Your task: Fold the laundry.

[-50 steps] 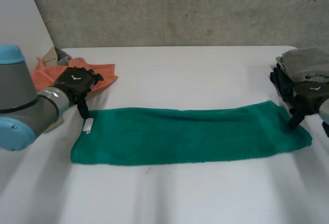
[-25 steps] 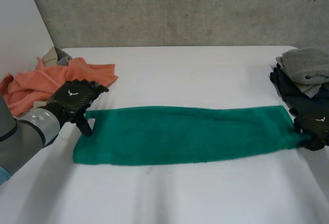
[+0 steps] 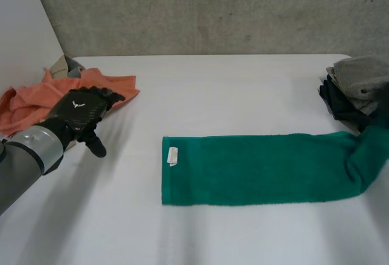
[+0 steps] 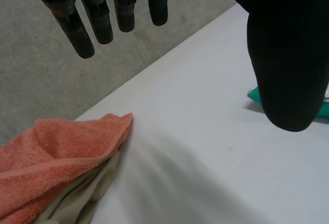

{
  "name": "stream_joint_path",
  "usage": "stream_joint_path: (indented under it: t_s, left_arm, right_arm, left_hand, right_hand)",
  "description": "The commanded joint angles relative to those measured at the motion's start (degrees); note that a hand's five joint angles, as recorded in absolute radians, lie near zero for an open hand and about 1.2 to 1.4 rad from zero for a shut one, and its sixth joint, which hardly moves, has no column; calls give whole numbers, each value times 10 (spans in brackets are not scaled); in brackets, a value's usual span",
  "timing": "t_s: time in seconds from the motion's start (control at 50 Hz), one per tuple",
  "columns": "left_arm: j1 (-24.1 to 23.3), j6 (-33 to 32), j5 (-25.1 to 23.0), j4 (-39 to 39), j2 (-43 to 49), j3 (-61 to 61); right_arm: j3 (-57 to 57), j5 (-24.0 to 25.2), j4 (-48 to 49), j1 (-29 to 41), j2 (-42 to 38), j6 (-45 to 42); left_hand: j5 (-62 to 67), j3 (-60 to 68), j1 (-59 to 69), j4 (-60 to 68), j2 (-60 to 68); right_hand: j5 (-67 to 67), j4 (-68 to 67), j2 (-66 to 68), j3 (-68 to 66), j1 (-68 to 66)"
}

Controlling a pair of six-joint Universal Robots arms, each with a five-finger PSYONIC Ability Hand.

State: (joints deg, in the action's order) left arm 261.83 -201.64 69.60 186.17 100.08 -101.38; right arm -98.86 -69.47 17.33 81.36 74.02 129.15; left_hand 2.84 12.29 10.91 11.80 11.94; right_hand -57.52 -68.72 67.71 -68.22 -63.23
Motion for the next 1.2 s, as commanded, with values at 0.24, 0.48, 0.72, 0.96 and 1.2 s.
stream_joint_path:
  t_s: [0.24, 0.48, 0.72, 0.96, 1.2]
  left_arm:
    - [-40, 10, 5, 9, 4, -26]
    - [-102, 26, 28, 11, 6, 18]
    - [-170, 33, 47, 14, 15, 23]
    - [-185, 34, 61, 25, 31, 21]
    - [-157, 42, 63, 23, -14, 2]
  right_arm:
    - [-42, 78, 145, 469, -142, -127]
    - [-55, 19, 77, 399, -2, 162]
    - [-126, 45, -83, 187, 14, 206]
    - [-129, 22, 9, 138, 5, 152]
    - [-47, -22, 58, 428, 0, 200]
  left_hand:
    - [-28, -23, -9, -18, -19]
    - [-28, -23, -9, -18, -19]
    - [-28, -23, -9, -18, -19]
    - [-28, -23, -9, -18, -19]
    - [-28, -23, -9, -18, -19]
  right_hand:
    - [-106, -94, 104, -99, -149]
    - [575, 587, -577, 582, 532]
    - [575, 587, -577, 582, 532]
    - [-125, -113, 123, -118, -168]
    - [-125, -113, 123, -118, -168]
